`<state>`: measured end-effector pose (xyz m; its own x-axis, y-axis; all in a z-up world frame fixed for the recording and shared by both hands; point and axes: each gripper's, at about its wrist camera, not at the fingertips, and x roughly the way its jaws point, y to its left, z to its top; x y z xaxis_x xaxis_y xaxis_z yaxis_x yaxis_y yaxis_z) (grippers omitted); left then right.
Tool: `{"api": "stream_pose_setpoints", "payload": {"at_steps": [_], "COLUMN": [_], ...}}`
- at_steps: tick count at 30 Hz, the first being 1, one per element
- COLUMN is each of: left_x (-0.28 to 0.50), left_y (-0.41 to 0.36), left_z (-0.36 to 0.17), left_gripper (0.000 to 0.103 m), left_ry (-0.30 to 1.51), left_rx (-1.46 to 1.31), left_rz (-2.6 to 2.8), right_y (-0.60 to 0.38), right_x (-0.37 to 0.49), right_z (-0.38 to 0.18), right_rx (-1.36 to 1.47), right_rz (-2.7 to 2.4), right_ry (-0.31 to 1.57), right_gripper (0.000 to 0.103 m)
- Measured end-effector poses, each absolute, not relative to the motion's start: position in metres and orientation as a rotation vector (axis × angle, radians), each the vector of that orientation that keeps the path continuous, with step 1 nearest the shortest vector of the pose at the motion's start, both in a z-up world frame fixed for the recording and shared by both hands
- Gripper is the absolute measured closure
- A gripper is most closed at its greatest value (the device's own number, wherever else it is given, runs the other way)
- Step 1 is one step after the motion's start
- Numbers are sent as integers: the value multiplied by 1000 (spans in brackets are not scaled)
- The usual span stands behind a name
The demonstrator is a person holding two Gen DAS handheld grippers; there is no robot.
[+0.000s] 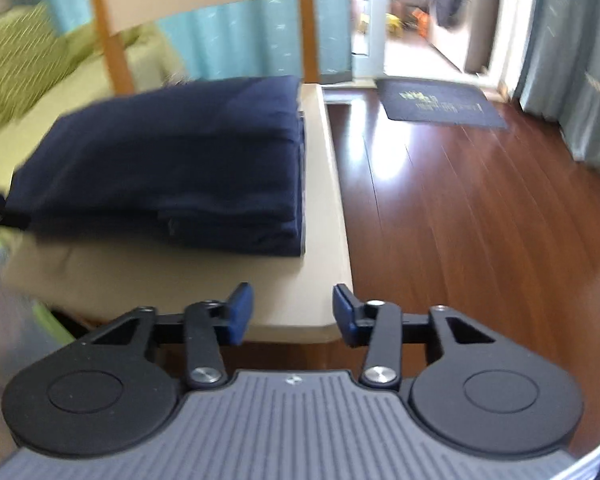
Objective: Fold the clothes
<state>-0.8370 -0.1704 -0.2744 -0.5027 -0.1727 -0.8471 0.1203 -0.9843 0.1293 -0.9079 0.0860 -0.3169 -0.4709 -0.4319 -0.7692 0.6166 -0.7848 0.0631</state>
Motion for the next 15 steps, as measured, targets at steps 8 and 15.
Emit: {"api": "stream_pose_setpoints", "payload": {"at_steps": [8,15], "left_x": [-872,-882], "left_y": [-144,-96], "left_z": [-269,-290], "left_gripper": [42,42], "left_ry": [-262,-749], "left_rx": [1474,1453], "left_rz": [-2788,-2865], "right_y": [58,45], "right_x": [-905,-910], "right_z": [-315,-312], "right_rx": [918,892], "right_rz": [-2114,-2101], "right_ry": [233,310], "right_gripper": [94,90]}}
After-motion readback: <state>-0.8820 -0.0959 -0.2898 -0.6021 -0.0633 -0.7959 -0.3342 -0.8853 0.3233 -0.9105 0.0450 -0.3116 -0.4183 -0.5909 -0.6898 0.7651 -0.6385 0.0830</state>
